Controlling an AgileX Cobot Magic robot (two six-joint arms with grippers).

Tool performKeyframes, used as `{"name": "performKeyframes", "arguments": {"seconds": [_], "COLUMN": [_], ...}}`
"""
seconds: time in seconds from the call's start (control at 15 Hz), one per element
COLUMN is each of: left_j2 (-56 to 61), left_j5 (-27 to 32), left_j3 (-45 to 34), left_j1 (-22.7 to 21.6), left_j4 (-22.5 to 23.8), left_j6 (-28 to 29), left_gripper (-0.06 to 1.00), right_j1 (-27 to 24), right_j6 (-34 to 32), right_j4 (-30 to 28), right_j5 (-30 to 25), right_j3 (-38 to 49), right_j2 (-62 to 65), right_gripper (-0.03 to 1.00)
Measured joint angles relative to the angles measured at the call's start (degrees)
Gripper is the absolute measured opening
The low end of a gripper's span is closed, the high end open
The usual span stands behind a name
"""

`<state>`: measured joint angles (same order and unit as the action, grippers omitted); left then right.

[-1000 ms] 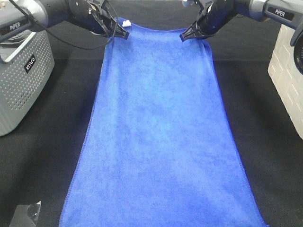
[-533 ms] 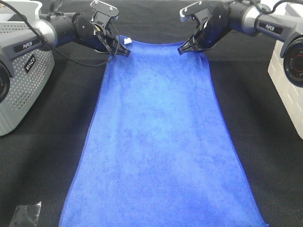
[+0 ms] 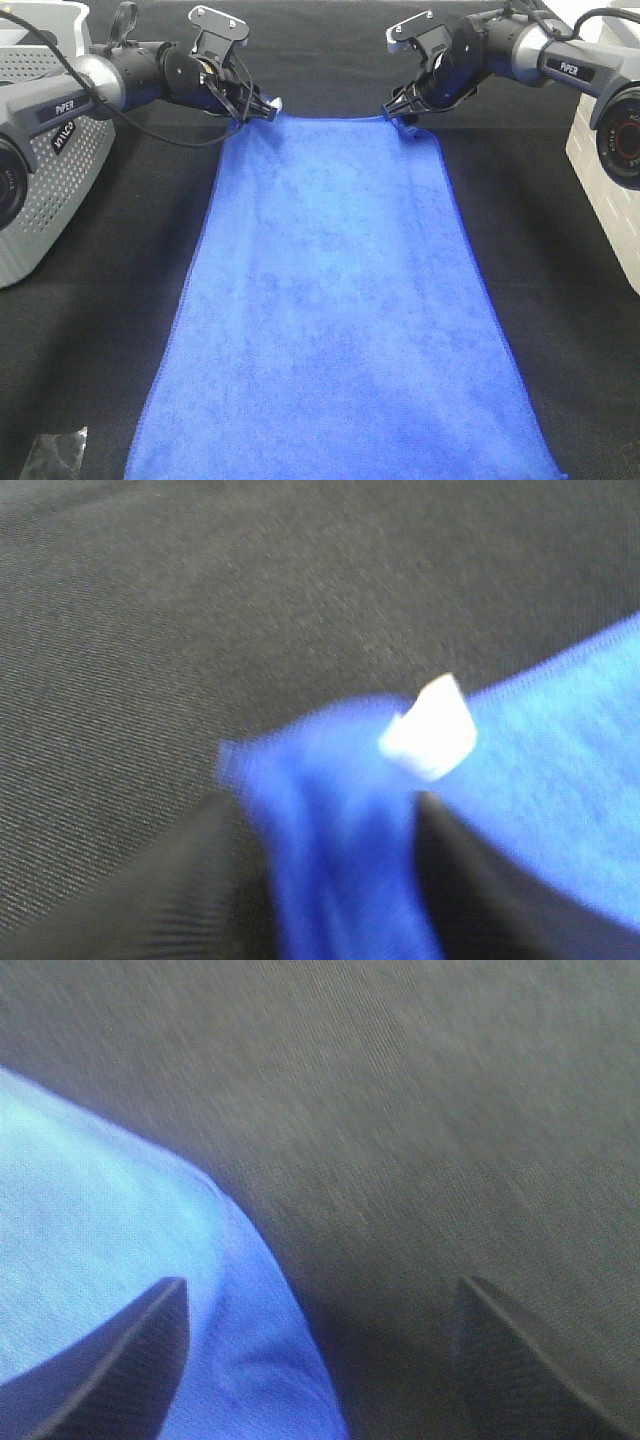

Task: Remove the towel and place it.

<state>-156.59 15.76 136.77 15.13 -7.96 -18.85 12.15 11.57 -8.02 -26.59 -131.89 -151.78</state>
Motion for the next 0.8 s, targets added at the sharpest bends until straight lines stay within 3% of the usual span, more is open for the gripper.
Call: {"name": "performKeyframes", "arguments": {"seconds": [0.07, 0.2, 0.53, 0.8], "left_j2": [0.00, 0.00, 0.00, 0.00], "left_j5": [-0.34, -0.46, 3.21, 8.59], "left_j3": [0.00, 0.00, 0.00, 0.00], "left_j1": [0.00, 0.00, 0.00, 0.00], "left_j4": [0.17, 0.52, 0.69, 0.40], "left_j6": [0.92, 1.49, 1.66, 1.66], "left_gripper": [0.66, 0.71, 0.73, 0.73], "right_j1": [0.00, 0.00, 0.00, 0.06], "right_j6": [-0.34, -0.40, -0.11, 2.81], "right_j4": [-0.57, -0.80, 1.03, 5.04], "right_j5": [-0.69, -1.55, -4.64, 0.69], "right_j3": [0.00, 0.00, 0.00, 0.00], "right_j2": [0.00, 0.00, 0.46, -0.34], "right_gripper": [0.71, 0.72, 0.72, 0.72]}}
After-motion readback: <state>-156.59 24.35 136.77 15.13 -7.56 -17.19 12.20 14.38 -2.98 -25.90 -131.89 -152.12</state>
